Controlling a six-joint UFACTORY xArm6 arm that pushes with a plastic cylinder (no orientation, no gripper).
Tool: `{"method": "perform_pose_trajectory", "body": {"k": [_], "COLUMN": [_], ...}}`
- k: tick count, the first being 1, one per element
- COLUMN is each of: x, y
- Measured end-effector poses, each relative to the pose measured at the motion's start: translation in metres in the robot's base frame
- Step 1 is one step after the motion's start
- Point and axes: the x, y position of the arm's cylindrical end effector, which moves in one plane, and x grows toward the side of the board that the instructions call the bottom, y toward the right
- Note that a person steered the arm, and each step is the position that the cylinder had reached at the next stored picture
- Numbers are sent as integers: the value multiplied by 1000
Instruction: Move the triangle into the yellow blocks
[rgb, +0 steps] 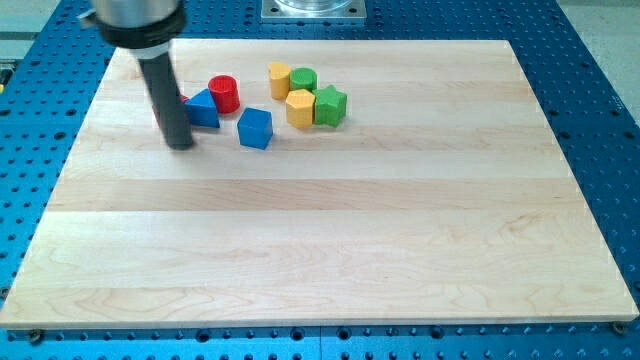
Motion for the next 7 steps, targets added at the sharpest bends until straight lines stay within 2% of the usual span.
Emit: {"method": "perform_pose_trajectory", "body": {"k": [1, 2, 3, 4, 5, 6, 7], "x": [-33, -40, -40, -32, -57, -77, -77], "y": [11, 42, 98, 42, 13, 33, 73]}}
